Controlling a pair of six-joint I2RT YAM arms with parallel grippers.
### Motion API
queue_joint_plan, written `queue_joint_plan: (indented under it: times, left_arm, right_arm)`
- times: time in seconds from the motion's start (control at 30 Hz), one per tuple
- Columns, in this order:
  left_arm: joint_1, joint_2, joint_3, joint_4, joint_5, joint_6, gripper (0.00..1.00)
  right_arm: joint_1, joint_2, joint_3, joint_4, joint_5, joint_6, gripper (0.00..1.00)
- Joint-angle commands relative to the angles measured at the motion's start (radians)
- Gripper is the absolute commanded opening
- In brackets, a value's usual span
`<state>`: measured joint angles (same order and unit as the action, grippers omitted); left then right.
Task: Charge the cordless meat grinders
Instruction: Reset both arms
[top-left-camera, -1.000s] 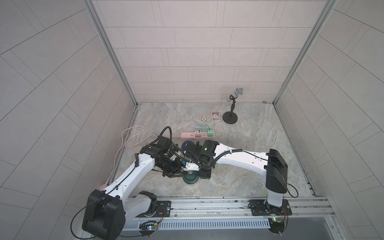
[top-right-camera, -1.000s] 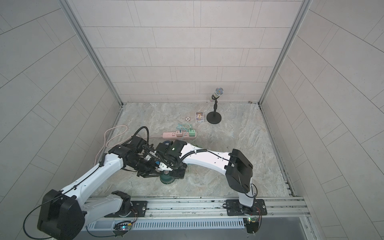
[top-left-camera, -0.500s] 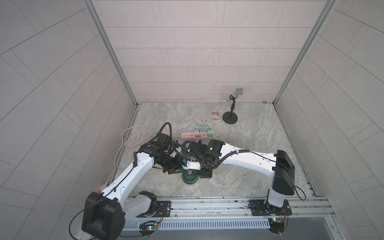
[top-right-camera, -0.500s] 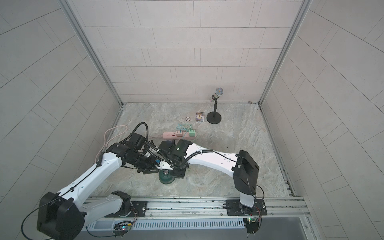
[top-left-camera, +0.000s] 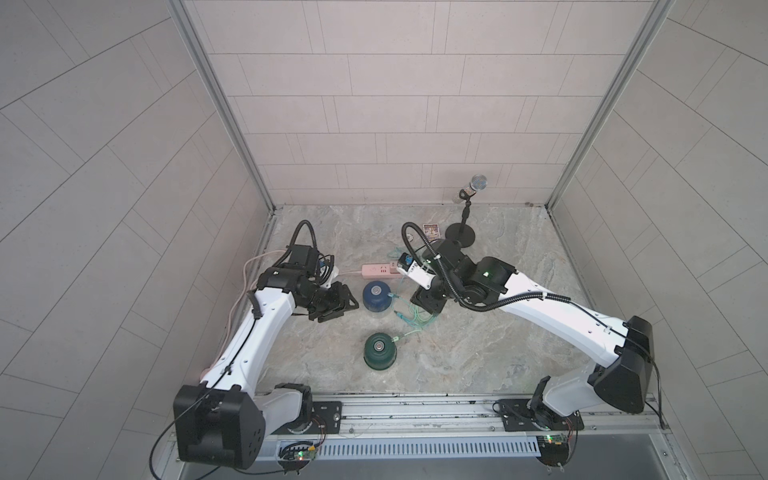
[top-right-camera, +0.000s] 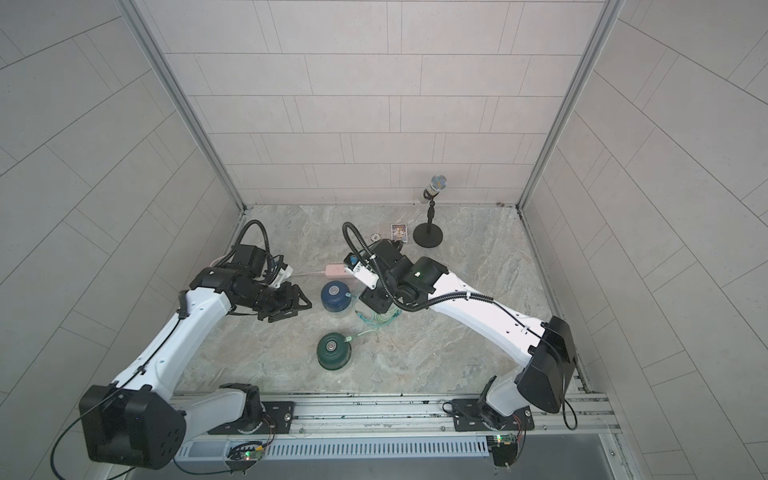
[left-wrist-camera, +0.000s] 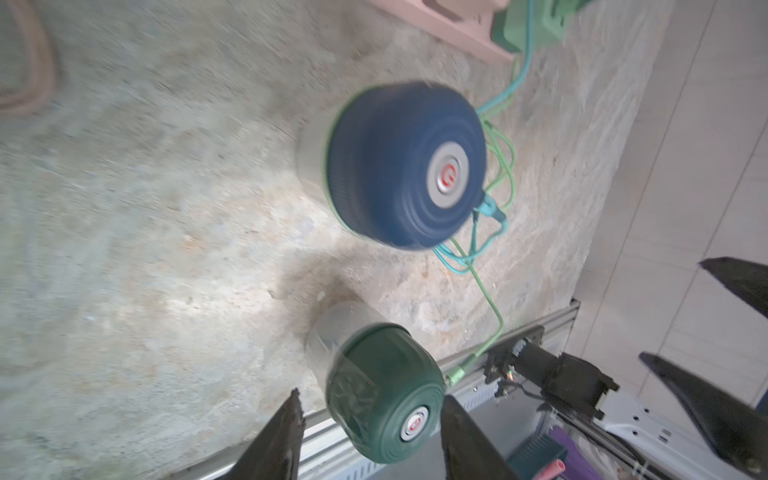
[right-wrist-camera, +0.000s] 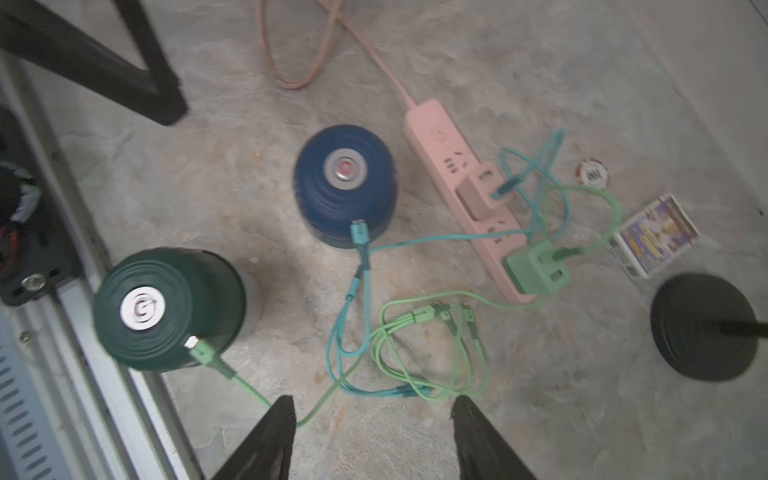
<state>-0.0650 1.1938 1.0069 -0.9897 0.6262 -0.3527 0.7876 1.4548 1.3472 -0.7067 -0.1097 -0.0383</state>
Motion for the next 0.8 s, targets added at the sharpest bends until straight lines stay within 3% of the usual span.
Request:
queue_joint_plan:
  times: [0.0,0.17,0.23,0.33,0.5,0.77]
  left_arm:
    - [0.064,0.005,0.004,0.074,-0.076,0.024,0.61]
    - [0.123,0.029,-0.037,0.264,-0.214,0.010,0.77]
    - [0.141,0.048,-0.054,0.330,-0.275,0.032,0.82]
    - [0.161,0.065,-0.105,0.458,-0.361,0.087,0.85]
    - [0.166,0.040,-0.295,0.817,-0.527,0.162,0.87]
    - [0.179,0.165,-0.539,1.441,-0.610,0.212,0.88]
  right_arm:
    - [-0.111,-0.094,-0.090,0.127,0.116,0.135,0.66]
    - [-0.363,-0.243,-0.348,0.361,0.103,0.303,0.78]
    - [-0.446,-0.280,-0.417,0.404,0.115,0.334,0.99]
    - [-0.529,-0.338,-0.503,0.451,0.213,0.315,0.99]
    - [-0.662,-0.403,-0.647,0.571,0.320,0.333,0.99]
    - [-0.757,-0.480,-0.876,0.844,0.423,0.355,0.99]
